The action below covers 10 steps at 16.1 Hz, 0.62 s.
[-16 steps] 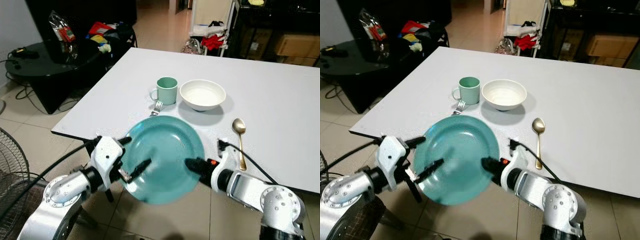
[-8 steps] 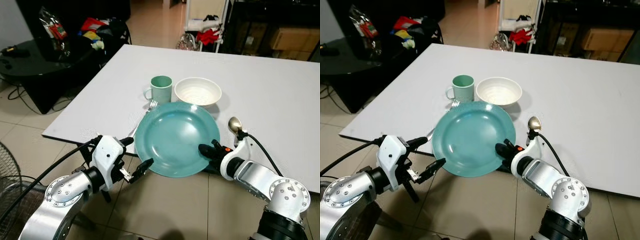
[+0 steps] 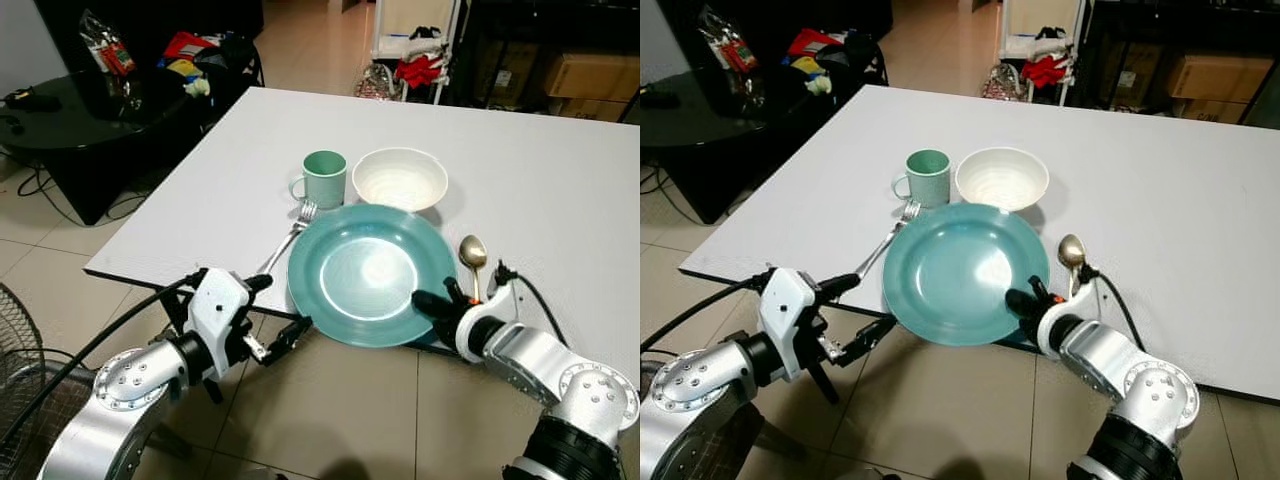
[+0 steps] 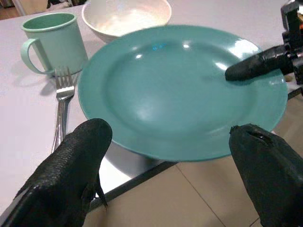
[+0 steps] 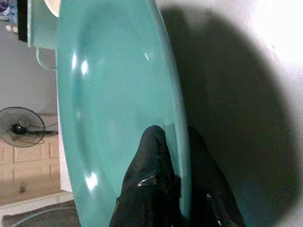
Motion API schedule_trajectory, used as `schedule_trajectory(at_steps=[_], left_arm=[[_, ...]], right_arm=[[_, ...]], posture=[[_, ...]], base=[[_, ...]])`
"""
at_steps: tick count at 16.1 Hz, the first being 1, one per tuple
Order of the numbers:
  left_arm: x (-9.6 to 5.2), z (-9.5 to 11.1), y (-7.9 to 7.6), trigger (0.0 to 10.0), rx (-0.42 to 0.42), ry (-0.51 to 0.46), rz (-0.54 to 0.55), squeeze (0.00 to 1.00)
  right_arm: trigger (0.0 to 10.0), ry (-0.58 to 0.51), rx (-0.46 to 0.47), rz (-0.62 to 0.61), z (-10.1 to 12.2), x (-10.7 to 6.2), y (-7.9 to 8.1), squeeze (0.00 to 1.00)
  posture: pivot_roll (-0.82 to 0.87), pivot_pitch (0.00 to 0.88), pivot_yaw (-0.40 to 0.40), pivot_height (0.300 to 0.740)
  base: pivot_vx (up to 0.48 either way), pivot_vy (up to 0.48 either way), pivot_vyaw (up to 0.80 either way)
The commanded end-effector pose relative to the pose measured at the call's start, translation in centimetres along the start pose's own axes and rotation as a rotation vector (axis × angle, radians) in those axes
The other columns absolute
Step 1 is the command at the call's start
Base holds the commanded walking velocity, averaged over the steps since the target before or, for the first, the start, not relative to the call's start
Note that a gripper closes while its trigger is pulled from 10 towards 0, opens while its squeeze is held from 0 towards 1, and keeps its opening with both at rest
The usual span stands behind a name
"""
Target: Setting the table
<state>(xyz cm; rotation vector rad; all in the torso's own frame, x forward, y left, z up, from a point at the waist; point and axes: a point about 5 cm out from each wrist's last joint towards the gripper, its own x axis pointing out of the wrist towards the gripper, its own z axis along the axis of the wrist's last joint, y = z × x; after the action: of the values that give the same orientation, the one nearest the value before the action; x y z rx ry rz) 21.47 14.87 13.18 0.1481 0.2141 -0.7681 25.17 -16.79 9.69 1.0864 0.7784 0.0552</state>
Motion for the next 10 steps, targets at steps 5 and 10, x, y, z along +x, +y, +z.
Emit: schedule_trajectory(at_steps=[5,10], left_arm=[[0.1,0.8,0.0,10.0,0.027,-0.013,-0.011,0.0],[0.1,0.9,0.0,10.0,0.029,-0.014,-0.01,0.0]], right_arm=[[10.0,0.07,-0.06,0.165,-0.9,-0.2,2.9,0.0],[10.0,0.091,-0.054,0.148,-0.9,-0.3,2.7,0.0]], posture=[[-0.04,0.0,0.041,0.74],[-0.03,0.0,0.04,0.74]], base=[[0.0,0.0,0.0],[0.0,0.0,0.0]])
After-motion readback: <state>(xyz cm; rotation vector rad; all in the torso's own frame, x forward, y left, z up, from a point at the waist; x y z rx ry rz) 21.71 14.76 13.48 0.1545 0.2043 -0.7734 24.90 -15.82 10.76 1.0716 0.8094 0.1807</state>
